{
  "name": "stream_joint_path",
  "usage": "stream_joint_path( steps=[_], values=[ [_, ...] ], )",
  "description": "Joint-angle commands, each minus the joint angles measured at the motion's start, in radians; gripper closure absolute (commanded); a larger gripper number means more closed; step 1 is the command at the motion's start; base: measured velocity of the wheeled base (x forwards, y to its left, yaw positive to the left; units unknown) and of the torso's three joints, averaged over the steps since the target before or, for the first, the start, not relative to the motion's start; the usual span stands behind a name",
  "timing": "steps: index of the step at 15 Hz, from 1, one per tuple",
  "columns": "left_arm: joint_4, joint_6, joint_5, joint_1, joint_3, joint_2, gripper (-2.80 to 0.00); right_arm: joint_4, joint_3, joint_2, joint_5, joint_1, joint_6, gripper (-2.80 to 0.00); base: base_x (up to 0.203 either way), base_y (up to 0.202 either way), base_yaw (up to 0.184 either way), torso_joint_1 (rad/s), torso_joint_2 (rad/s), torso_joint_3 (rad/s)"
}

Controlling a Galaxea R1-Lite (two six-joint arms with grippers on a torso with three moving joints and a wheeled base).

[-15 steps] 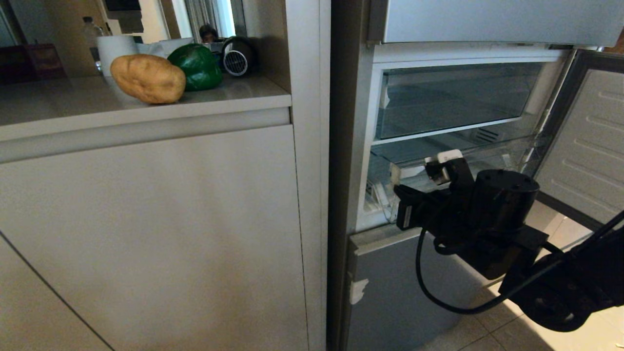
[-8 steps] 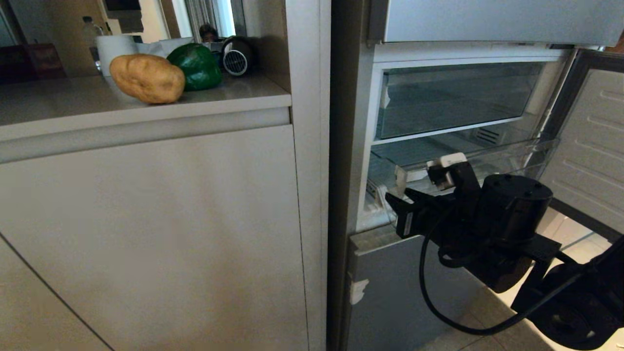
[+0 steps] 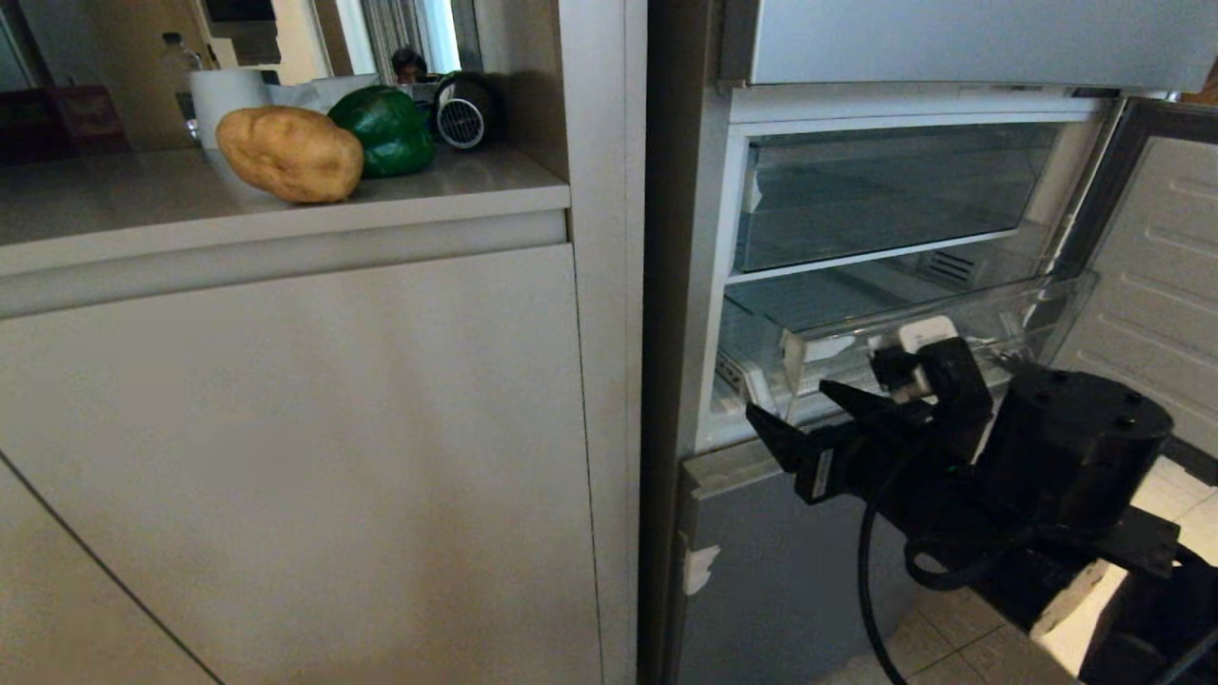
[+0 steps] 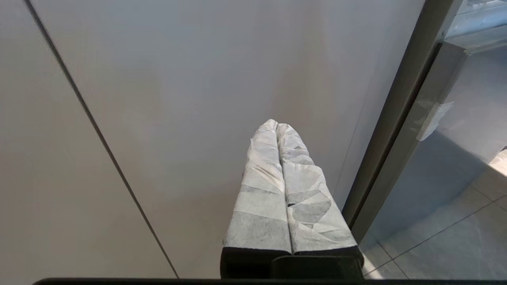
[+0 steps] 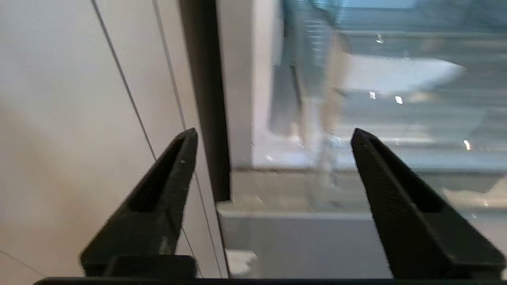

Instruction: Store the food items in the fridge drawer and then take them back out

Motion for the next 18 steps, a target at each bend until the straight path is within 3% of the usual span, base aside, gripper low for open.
stream_joint_path(
  steps=[1,4,5,10,11,13,15,18],
  values=[
    [0.0,0.0,0.0,0.0,0.0,0.0,0.0,-0.005,0.054,-0.077,-0.009,0.007,0.0,-2.8,0.0,0.0,0.0,0.0,0.0,0.0],
    [0.0,0.0,0.0,0.0,0.0,0.0,0.0,-0.005,0.134,-0.18,-0.03,0.02,0.0,-2.8,0.0,0.0,0.0,0.0,0.0,0.0],
    [0.0,0.0,0.0,0.0,0.0,0.0,0.0,-0.005,0.156,-0.223,-0.032,0.021,0.0,0.0,0.0,0.0,0.0,0.0,0.0,0.0],
    [0.0,0.0,0.0,0.0,0.0,0.0,0.0,0.042,0.259,-0.512,-0.063,-0.02,-0.008,0.0,0.0,0.0,0.0,0.0,0.0,0.0],
    [0.0,0.0,0.0,0.0,0.0,0.0,0.0,0.067,0.274,-0.561,-0.069,-0.088,-0.011,0.0,0.0,0.0,0.0,0.0,0.0,0.0],
    [0.0,0.0,0.0,0.0,0.0,0.0,0.0,0.146,0.304,-0.703,-0.075,-0.322,-0.016,0.0,0.0,0.0,0.0,0.0,0.0,0.0],
    [0.0,0.0,0.0,0.0,0.0,0.0,0.0,0.298,0.342,-0.938,-0.074,-0.447,-0.018,0.0,0.0,0.0,0.0,0.0,0.0,0.0],
    [0.0,-0.002,0.0,0.0,0.0,0.0,0.0,0.654,0.406,-1.301,-0.001,-0.478,-0.013,0.0,0.0,0.0,0.0,0.0,0.0,0.0]
  ],
)
